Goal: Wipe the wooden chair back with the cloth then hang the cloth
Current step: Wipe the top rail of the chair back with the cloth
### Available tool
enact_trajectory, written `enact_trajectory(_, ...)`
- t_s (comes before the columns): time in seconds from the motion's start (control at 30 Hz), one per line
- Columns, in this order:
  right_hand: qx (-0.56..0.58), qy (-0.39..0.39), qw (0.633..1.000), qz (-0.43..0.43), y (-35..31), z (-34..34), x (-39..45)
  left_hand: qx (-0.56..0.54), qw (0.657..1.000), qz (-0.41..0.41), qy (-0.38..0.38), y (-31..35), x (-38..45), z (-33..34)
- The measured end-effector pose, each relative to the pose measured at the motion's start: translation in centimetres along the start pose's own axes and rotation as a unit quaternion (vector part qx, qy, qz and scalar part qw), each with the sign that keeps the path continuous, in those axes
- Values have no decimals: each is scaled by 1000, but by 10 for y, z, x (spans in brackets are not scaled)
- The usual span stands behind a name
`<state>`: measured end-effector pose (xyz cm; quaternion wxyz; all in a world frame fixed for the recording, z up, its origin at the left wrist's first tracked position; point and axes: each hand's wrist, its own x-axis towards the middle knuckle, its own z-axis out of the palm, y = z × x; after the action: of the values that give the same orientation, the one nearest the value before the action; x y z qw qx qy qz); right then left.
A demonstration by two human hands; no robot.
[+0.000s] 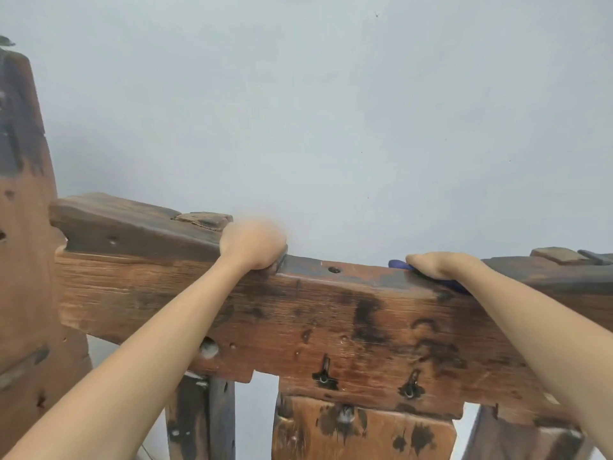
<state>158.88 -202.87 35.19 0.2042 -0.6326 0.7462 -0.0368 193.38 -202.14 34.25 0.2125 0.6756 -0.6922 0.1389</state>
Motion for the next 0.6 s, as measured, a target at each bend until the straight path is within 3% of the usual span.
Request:
enact_trajectory(0.13,-99,112,988,26,9,5,11,5,1000,-1,8,0,1,2)
enact_trajectory(0.3,-69,215,974,-24,11,20,-16,27,1000,-9,-9,-1,5,4)
enact_trajectory(0.37,-60,337,939,-42,11,42,-35,30,999,-18,-19,3,6,4)
enact_trajectory(0.47,-76,513,850,-96,11,84,-63,61,997,-31,-21,15,1,6)
enact_trajectory(0.53,-64,563,812,-136,17,98,-68,74,997,-34,-14,31,-7,9)
enact_trajectory(0.6,-25,558,812,-167,22,110,-68,43,999,9,-23,60,-18,12)
